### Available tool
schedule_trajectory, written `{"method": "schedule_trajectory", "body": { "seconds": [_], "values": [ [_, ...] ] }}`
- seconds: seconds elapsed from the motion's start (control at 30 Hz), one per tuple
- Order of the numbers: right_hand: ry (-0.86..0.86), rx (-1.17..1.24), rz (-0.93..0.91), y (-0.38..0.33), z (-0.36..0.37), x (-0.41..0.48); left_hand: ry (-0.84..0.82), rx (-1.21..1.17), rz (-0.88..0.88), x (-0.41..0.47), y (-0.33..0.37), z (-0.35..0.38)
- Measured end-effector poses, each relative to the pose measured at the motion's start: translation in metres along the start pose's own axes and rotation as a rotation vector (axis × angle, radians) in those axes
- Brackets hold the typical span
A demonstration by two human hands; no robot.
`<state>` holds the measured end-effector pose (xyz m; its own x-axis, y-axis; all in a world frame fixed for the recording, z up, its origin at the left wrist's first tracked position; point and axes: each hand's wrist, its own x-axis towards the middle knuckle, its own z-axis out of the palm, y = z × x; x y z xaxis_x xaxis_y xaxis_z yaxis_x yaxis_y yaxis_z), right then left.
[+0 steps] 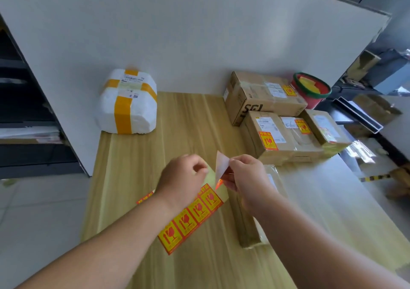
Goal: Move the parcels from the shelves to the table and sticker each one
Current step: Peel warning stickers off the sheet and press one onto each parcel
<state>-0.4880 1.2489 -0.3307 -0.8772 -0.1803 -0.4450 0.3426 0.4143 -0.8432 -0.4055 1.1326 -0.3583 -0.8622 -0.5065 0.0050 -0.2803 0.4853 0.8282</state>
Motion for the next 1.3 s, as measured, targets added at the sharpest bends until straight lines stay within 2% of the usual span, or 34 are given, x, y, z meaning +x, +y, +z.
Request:
{"method": "schedule_trajectory", "body": {
  "seconds": [0.1,0.3,0.5,0.7,0.8,0.9,0.97,1.13,1.3],
  "values": [
    [-0.013,0.041,-0.031,-0.003,-0.004,-0.007,0.042,0.022,0.121,-0.008,0.022,0.012],
    [-0.075,0.094,-0.087,-0.009,-0.024,-0.022,0.097,0.066,0.151,-0.016,0.042,0.022],
    [-0.231,0.170,-0.107,-0.013,-0.065,-0.030,0.098,-0.027,0.042,-0.024,0.078,0.034],
    [-0.380,0.196,-0.080,-0.008,-0.116,-0.025,0.119,0.015,0.021,-0.027,0.114,0.058],
    [-0.354,0.139,-0.137,-0.003,-0.147,-0.018,0.129,-0.052,-0.016,-0.025,0.130,0.074],
    [-0.210,-0.021,-0.245,0.002,-0.173,-0.006,0.121,-0.247,-0.120,-0.023,0.147,0.087],
    [-0.169,-0.042,-0.279,0.005,-0.189,0.002,0.097,-0.373,-0.200,-0.023,0.158,0.098],
    [-0.259,0.021,-0.256,0.013,-0.209,0.015,0.047,-0.492,-0.290,-0.024,0.176,0.117],
    [-0.316,0.074,-0.227,0.027,-0.209,0.028,0.084,-0.506,-0.358,-0.028,0.171,0.130]
  ]
}}
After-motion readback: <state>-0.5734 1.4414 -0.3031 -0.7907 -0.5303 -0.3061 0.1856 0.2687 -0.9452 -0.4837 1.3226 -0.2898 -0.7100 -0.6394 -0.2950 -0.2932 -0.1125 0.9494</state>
